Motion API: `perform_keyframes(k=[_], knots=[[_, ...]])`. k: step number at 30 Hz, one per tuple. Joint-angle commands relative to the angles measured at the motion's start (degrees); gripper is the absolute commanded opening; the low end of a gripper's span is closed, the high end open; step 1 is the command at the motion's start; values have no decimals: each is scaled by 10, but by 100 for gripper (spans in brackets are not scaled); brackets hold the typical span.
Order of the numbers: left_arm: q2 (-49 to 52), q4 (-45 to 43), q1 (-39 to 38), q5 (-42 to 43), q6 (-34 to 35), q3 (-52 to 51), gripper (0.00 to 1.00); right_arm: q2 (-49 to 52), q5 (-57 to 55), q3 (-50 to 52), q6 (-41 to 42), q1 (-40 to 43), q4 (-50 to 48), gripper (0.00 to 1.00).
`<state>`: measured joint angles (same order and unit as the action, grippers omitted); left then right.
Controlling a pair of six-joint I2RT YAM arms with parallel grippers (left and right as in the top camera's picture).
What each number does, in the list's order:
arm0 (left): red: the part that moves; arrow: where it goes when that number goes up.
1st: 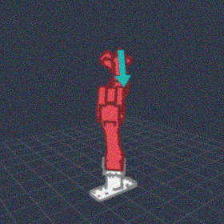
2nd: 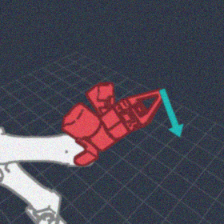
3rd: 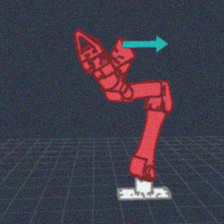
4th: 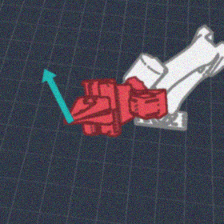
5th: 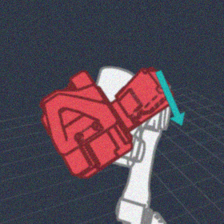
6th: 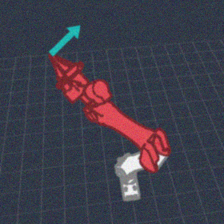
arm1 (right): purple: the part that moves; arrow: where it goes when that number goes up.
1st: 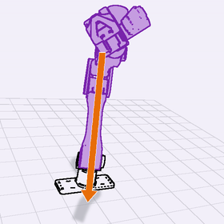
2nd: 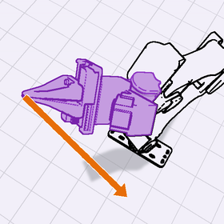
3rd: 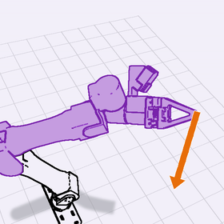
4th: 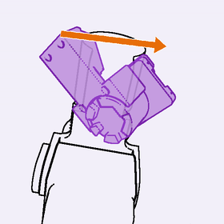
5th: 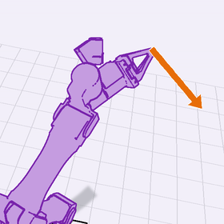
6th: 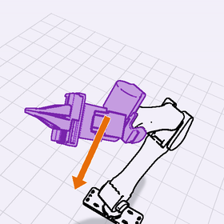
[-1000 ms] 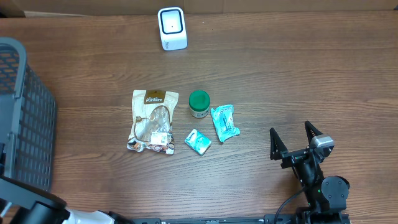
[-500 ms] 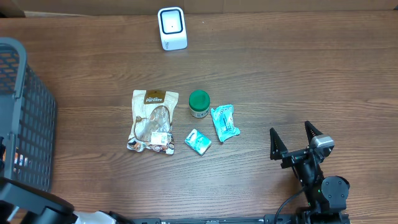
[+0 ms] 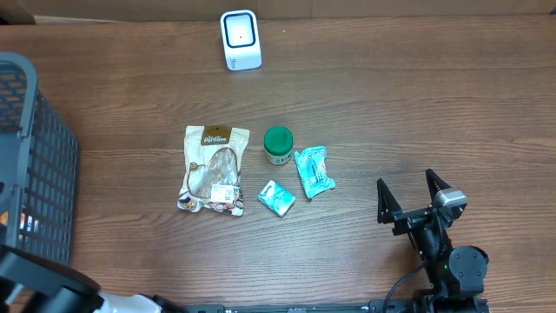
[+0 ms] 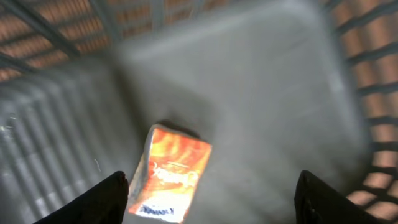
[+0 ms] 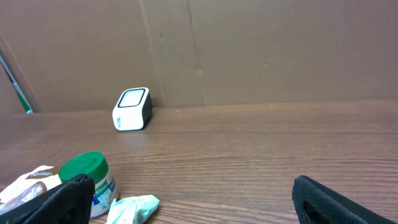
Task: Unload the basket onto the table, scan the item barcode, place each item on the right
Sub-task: 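Grasp the small orange box in the basket with the left gripper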
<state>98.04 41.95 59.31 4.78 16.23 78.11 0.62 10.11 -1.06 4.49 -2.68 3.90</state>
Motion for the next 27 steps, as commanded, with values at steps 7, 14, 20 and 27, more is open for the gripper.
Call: perform_keyframes(k=[7, 14, 20, 27], knots=[[103, -9, -2, -30, -96, 1, 75, -5, 1, 6, -1, -3, -3, 100], [133, -20, -5, -28, -111, 0, 77, -5, 1, 6, -1, -3, -3, 100], [170, -9, -24, -28, -130, 0, 37, -5, 1, 6, -1, -3, -3, 100], [144, 45, -32, -6, -101, 56, 4, -5, 1, 6, -1, -3, -3, 100]])
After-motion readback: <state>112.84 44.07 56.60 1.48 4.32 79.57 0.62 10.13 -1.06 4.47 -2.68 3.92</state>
